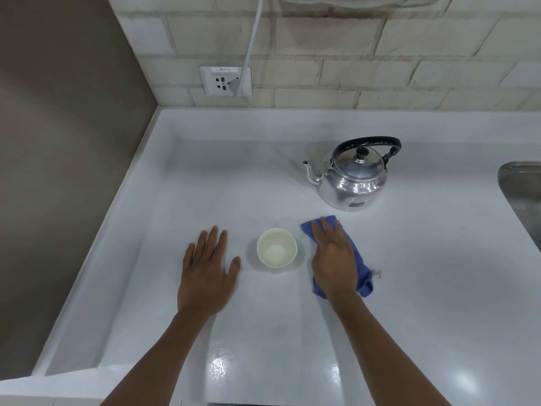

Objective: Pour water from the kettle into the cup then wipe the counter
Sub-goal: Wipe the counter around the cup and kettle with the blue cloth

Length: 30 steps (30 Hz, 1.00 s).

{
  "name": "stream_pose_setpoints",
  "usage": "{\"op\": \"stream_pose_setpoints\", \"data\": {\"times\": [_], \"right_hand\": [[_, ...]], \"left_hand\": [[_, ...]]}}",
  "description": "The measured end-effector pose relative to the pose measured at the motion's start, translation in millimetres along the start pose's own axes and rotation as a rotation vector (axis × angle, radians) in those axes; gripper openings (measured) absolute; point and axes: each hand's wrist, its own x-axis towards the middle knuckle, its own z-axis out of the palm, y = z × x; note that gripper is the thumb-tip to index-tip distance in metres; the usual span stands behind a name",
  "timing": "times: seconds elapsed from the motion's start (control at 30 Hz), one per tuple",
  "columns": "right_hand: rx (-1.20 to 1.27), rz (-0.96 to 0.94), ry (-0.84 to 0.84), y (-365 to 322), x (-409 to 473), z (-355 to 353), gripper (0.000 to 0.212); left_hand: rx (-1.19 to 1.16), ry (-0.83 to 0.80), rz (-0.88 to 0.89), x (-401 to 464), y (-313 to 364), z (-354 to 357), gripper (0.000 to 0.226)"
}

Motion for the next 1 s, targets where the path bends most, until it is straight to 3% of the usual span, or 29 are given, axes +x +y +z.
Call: {"op": "stream_pose_setpoints", "data": {"times": [0.13, 0.2, 0.47, 0.63, 0.77, 0.9, 1.0], "right_hand": [[0.025, -0.104, -0.144, 1, -36, 13, 0.058], [-0.006, -0.118, -0.133, 18, -54, 11, 0.063], [-0.058, 0.098, -0.037, 5, -4, 1, 0.058], [0.013, -0.028, -0.042, -2, -39, 9, 0.062], [-0.1, -0.074, -0.102, 29, -53, -5, 0.065], [-0.138, 0.075, -0.055, 34, -12, -16, 0.055], [-0.084, 0.131, -0.015, 16, -7, -4, 0.06]], "left_hand": [[-0.012, 0.011, 0.013, -2, -2, 0, 0.071], [-0.015, 0.008, 0.014, -2, -2, 0, 0.071], [-0.007, 0.01, 0.006, -1, -1, 0, 0.071], [-0.01, 0.014, 0.013, -1, -1, 0, 0.071], [-0.017, 0.004, 0.008, 0, -2, 1, 0.071], [-0.019, -0.003, 0.009, 0, -3, 2, 0.071], [-0.015, 0.009, 0.011, 0, -3, 1, 0.071]]}}
